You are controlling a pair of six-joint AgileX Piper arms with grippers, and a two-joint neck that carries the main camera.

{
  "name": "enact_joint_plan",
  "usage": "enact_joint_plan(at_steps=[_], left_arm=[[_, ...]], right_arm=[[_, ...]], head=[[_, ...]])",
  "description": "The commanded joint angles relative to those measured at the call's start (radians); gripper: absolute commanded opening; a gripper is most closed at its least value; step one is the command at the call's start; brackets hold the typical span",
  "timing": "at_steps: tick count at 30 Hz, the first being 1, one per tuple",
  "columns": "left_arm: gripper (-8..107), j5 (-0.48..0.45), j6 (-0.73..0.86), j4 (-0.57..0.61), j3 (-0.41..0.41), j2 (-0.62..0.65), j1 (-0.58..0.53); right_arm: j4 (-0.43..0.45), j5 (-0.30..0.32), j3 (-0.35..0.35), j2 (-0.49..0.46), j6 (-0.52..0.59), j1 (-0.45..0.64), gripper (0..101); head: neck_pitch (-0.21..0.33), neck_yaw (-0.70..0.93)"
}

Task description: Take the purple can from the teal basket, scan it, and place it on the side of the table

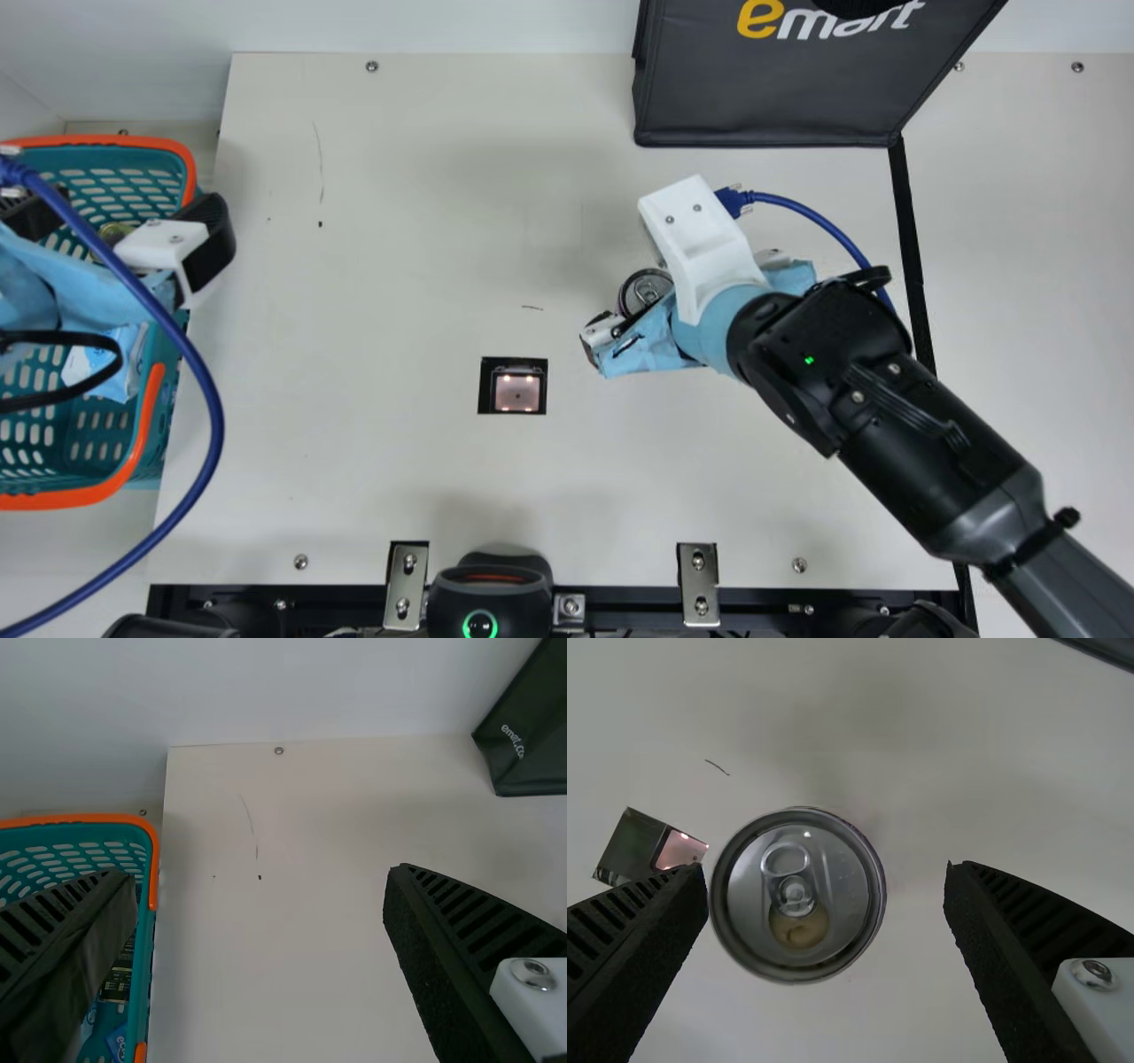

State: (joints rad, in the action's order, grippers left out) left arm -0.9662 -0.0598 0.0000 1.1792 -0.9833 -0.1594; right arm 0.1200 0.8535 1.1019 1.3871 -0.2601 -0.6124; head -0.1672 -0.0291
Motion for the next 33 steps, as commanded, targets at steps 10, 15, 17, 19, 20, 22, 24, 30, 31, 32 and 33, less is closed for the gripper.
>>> enact_joint_plan(at_steps=[10, 15, 17, 19, 20, 22, 24, 30, 31, 32, 33], left_arm=[[90, 0.000, 0.000, 0.000, 0.000, 0.000, 0.000], [90, 0.000, 0.000, 0.000, 0.000, 0.000, 0.000], [90, 0.000, 0.000, 0.000, 0.000, 0.000, 0.000], [90, 0.000, 0.000, 0.000, 0.000, 0.000, 0.000], [90, 0.000, 0.000, 0.000, 0.000, 0.000, 0.000], [90, 0.000, 0.000, 0.000, 0.000, 0.000, 0.000], [90, 0.000, 0.000, 0.000, 0.000, 0.000, 0.000], [90, 0.000, 0.000, 0.000, 0.000, 0.000, 0.000], [90, 0.000, 0.000, 0.000, 0.000, 0.000, 0.000], [90, 0.000, 0.000, 0.000, 0.000, 0.000, 0.000], [90, 0.000, 0.000, 0.000, 0.000, 0.000, 0.000]], right_arm=[[-0.018, -0.025, -0.011, 0.034, -0.007, 0.014, 55], [-0.025, -0.013, 0.002, 0.032, -0.008, 0.012, 22], [-0.026, 0.000, 0.017, 0.027, -0.010, 0.013, 8], [-0.024, 0.020, 0.037, 0.020, -0.015, 0.013, 0], [-0.022, 0.032, 0.051, 0.016, -0.017, 0.013, 0], [-0.019, 0.059, 0.081, 0.009, -0.022, 0.014, 0], [-0.015, 0.084, 0.113, 0.005, -0.027, 0.015, 0], [-0.009, 0.128, 0.191, 0.009, -0.049, 0.035, 0], [-0.008, 0.129, 0.197, 0.009, -0.053, 0.045, 0], [-0.009, 0.128, 0.200, 0.007, -0.056, 0.058, 0], [-0.010, 0.126, 0.201, 0.005, -0.058, 0.072, 0]], head=[[0.029, 0.002], [0.029, 0.002], [0.029, 0.002], [0.029, 0.002], [0.029, 0.002], [0.029, 0.002], [0.029, 0.002], [0.029, -0.115], [0.029, -0.138], [0.029, -0.162], [0.029, -0.185]])
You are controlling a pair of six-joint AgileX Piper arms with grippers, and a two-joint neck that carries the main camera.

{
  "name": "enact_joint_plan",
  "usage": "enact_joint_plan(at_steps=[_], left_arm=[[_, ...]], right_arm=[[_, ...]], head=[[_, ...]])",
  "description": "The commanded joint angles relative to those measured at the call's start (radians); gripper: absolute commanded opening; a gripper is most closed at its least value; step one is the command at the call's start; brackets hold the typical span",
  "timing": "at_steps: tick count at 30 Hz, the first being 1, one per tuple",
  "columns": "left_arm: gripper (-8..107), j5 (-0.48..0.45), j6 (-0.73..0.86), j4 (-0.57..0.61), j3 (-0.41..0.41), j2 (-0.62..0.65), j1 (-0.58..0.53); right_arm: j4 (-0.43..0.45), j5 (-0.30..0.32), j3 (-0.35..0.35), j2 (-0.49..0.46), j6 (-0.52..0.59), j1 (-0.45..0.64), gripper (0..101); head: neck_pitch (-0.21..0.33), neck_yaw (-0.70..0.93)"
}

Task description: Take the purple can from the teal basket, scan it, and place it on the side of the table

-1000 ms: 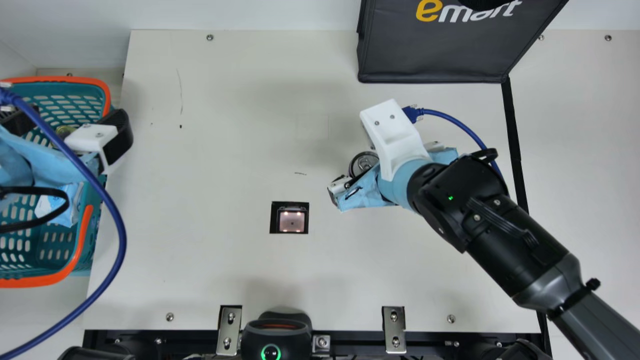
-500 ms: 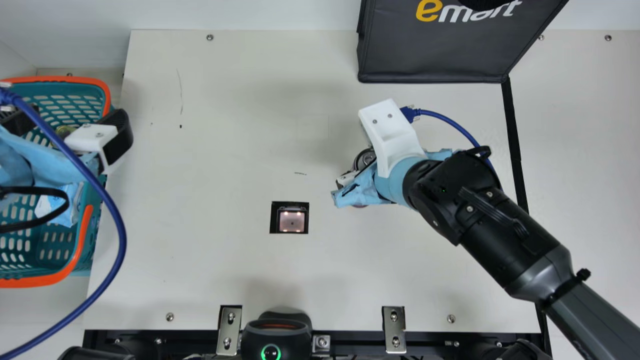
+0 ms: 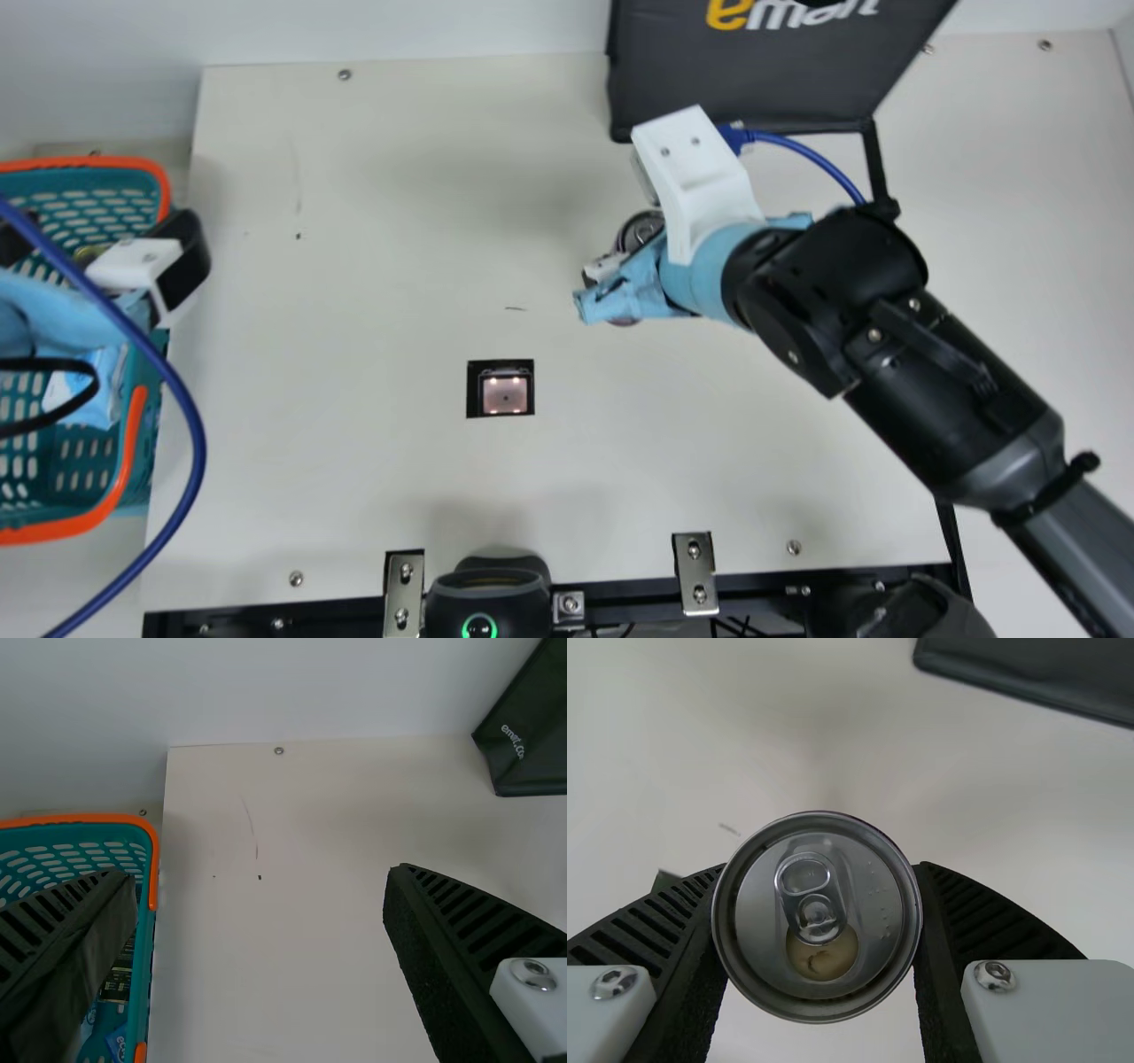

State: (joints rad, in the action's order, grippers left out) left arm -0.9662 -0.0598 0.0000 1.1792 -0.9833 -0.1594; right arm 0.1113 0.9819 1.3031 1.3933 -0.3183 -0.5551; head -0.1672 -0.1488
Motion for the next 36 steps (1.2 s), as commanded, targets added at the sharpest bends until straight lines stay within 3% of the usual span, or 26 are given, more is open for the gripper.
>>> enact_joint_plan(at_steps=[1, 7, 20, 28, 36], left_arm=[[90, 0.000, 0.000, 0.000, 0.000, 0.000, 0.000], [90, 0.000, 0.000, 0.000, 0.000, 0.000, 0.000], [90, 0.000, 0.000, 0.000, 0.000, 0.000, 0.000], [90, 0.000, 0.000, 0.000, 0.000, 0.000, 0.000], [90, 0.000, 0.000, 0.000, 0.000, 0.000, 0.000]], right_arm=[[-0.002, -0.004, -0.002, -0.005, -0.002, 0.030, 0], [-0.017, -0.025, -0.044, -0.048, 0.001, 0.160, 0], [-0.108, -0.034, -0.106, -0.120, 0.170, 0.539, 0], [-0.204, -0.031, -0.069, -0.076, 0.368, 0.773, 0], [-0.290, -0.021, 0.031, 0.038, 0.553, 0.975, 0]], head=[[0.029, -0.089], [0.029, -0.228], [0.029, -0.228], [0.029, -0.228], [0.029, -0.228]])
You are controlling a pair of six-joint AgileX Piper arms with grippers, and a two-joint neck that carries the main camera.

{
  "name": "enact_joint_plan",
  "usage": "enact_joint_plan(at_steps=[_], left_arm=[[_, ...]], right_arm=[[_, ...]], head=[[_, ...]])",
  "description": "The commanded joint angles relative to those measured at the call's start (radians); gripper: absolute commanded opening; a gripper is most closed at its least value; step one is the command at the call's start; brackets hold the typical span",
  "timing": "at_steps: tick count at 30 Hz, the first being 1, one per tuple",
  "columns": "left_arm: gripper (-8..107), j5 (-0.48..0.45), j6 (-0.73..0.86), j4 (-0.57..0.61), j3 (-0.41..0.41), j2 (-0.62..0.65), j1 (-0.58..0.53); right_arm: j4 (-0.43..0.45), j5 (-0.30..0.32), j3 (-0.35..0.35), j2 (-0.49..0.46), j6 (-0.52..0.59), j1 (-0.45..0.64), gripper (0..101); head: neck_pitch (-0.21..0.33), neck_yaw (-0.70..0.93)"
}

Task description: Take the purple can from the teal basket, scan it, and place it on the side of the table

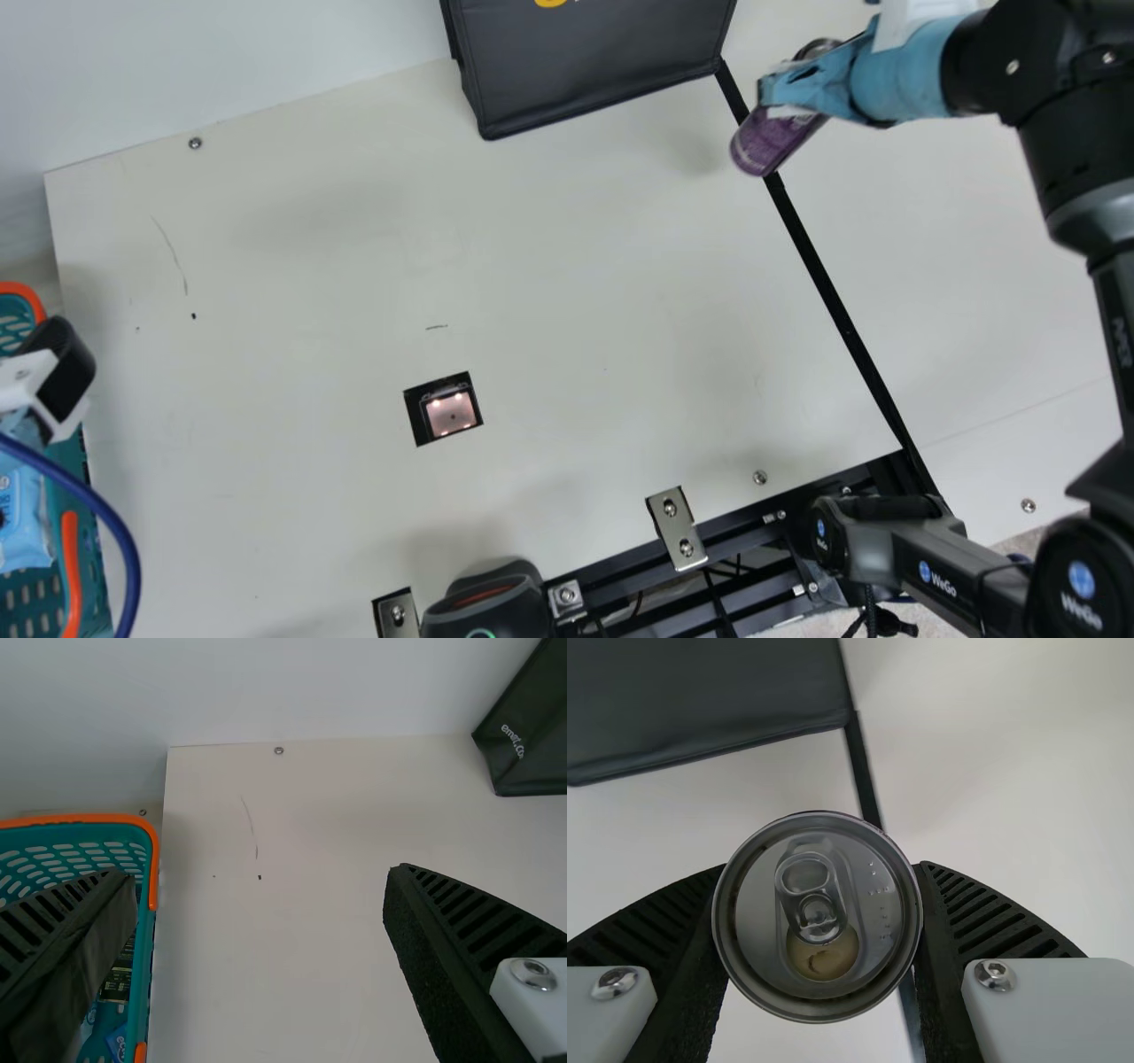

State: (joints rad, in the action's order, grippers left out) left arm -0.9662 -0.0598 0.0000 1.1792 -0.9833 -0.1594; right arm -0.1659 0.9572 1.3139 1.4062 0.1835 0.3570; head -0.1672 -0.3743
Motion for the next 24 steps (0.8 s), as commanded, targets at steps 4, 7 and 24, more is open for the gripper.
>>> enact_joint_plan(at_steps=[4, 7, 24], left_arm=[[90, 0.000, 0.000, 0.000, 0.000, 0.000, 0.000], [90, 0.000, 0.000, 0.000, 0.000, 0.000, 0.000], [90, 0.000, 0.000, 0.000, 0.000, 0.000, 0.000]], right_arm=[[-0.034, 0.010, 0.083, 0.093, 0.114, 0.135, 0], [-0.043, 0.013, 0.131, 0.146, 0.152, 0.179, 0], [-0.025, 0.046, 0.448, 0.454, 0.265, 0.287, 0]], head=[[0.029, -0.002], [0.029, -0.002], [0.029, -0.002]])
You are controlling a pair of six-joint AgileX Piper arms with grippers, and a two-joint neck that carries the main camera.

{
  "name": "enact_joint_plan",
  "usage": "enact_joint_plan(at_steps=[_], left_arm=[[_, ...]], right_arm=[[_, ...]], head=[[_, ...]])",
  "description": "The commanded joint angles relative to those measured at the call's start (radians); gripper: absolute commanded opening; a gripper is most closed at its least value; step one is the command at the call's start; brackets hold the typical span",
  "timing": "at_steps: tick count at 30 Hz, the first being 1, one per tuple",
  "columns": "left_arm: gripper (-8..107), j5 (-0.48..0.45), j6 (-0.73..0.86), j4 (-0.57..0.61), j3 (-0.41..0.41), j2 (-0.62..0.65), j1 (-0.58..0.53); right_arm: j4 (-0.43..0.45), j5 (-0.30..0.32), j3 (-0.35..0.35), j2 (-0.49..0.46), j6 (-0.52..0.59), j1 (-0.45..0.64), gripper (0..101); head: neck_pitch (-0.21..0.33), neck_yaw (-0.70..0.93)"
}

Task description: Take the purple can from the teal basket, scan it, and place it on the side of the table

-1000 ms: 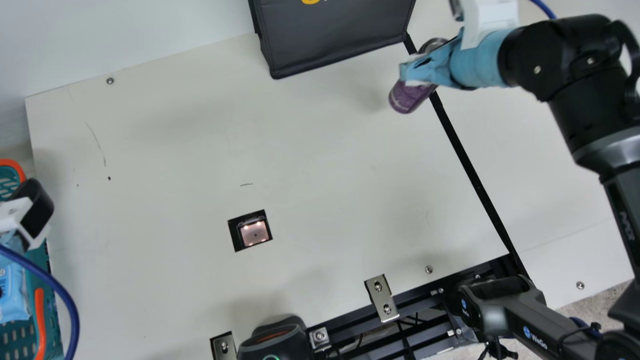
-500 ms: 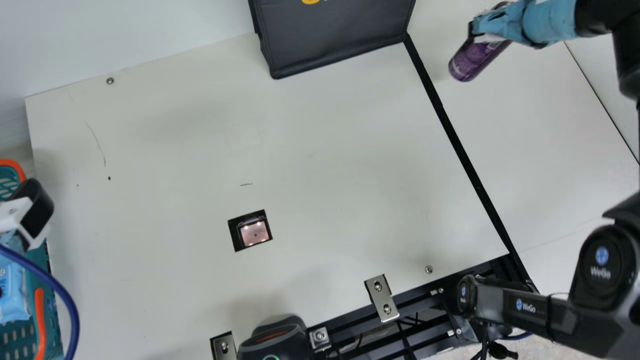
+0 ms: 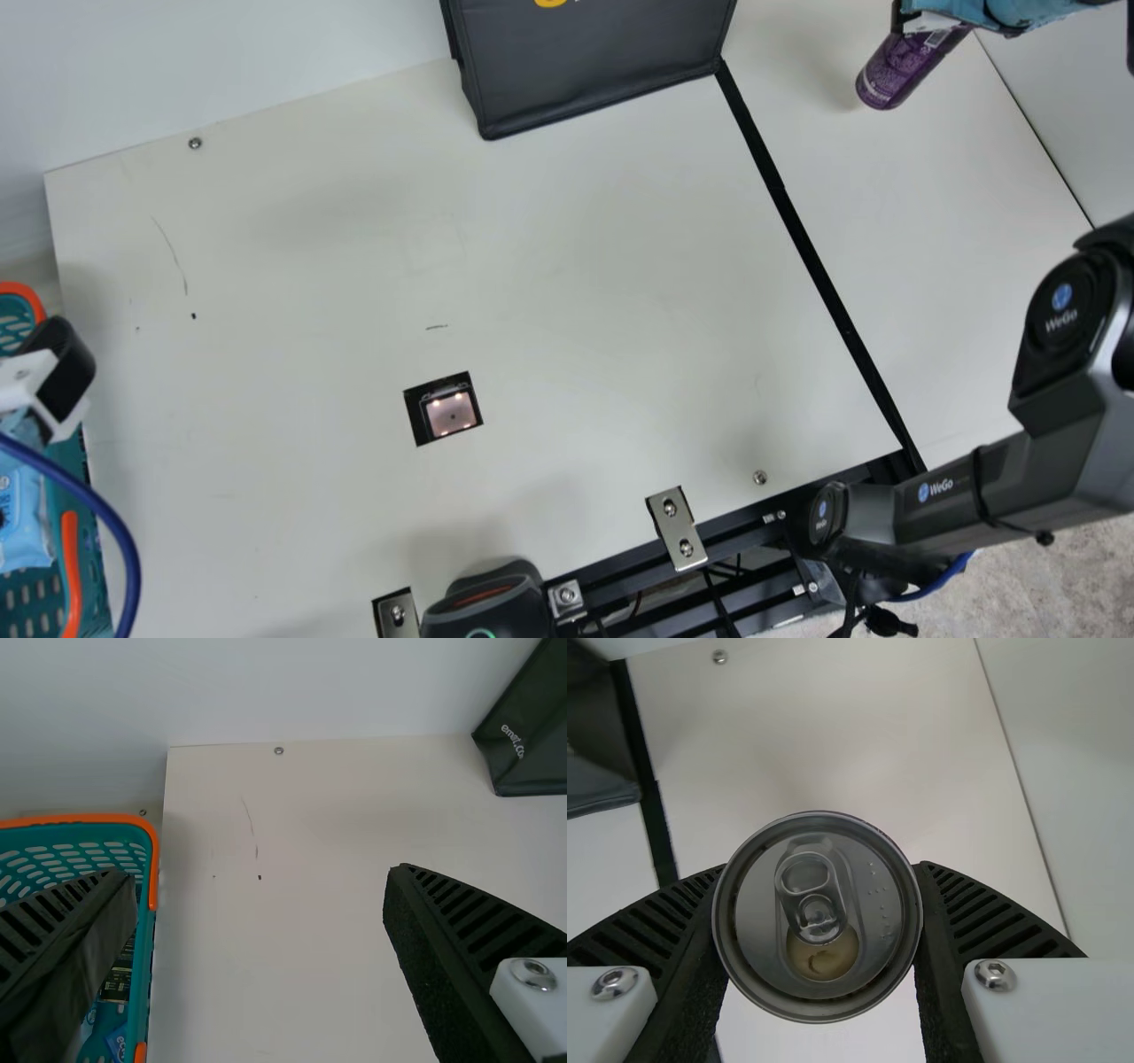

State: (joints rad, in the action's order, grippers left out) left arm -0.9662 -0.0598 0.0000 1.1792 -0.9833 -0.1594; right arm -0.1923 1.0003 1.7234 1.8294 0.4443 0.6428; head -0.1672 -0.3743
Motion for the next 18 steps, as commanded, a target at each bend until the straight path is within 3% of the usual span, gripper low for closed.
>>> enact_joint_plan(at_steps=[1, 10, 18], left_arm=[[90, 0.000, 0.000, 0.000, 0.000, 0.000, 0.000], [90, 0.000, 0.000, 0.000, 0.000, 0.000, 0.000], [90, 0.000, 0.000, 0.000, 0.000, 0.000, 0.000]], right_arm=[[0.004, 0.007, 0.060, 0.049, 0.008, 0.004, 0], [0.020, 0.050, 0.226, 0.189, 0.035, 0.032, 0], [0.025, 0.092, 0.332, 0.273, 0.051, 0.045, 0]], head=[[0.029, -0.002], [0.029, -0.002], [0.029, -0.002]])
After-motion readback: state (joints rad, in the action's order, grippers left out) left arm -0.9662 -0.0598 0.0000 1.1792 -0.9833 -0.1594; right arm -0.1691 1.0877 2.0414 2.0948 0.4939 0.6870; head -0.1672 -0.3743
